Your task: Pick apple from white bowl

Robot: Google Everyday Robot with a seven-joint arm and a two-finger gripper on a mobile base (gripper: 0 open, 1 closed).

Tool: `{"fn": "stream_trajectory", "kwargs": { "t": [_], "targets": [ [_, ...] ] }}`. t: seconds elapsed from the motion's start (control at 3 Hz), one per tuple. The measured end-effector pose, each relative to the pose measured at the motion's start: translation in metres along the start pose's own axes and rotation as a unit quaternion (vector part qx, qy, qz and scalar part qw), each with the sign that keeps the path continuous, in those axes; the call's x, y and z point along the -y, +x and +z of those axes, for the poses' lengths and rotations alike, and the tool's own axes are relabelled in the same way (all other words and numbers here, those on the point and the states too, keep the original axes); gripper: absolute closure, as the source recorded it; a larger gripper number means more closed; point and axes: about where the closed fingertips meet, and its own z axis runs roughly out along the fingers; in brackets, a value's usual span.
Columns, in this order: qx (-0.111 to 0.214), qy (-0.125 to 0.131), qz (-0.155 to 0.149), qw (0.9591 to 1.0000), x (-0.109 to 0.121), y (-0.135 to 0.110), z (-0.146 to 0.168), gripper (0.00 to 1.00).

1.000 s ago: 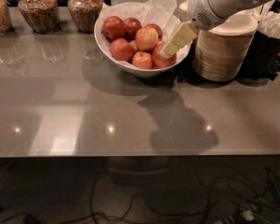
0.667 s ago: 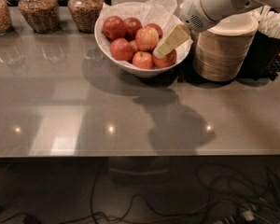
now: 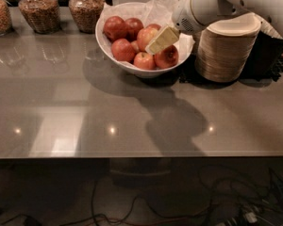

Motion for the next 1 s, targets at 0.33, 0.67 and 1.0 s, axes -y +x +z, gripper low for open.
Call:
{"fn": "stream_trajectory", "kwargs": {
  "t": [0.33,0.67,1.0],
  "targets": [
    [0.007,-0.007,0.004,0.9999,-0.003,-0.004,0.014,0.20],
    [0.007,-0.015,0.008,0.9998,-0.005,-0.004,0.027,0.19],
    [0.003,-0.024,0.011,0.9997,-0.007,-0.003,0.038,0.19]
  ]
}}
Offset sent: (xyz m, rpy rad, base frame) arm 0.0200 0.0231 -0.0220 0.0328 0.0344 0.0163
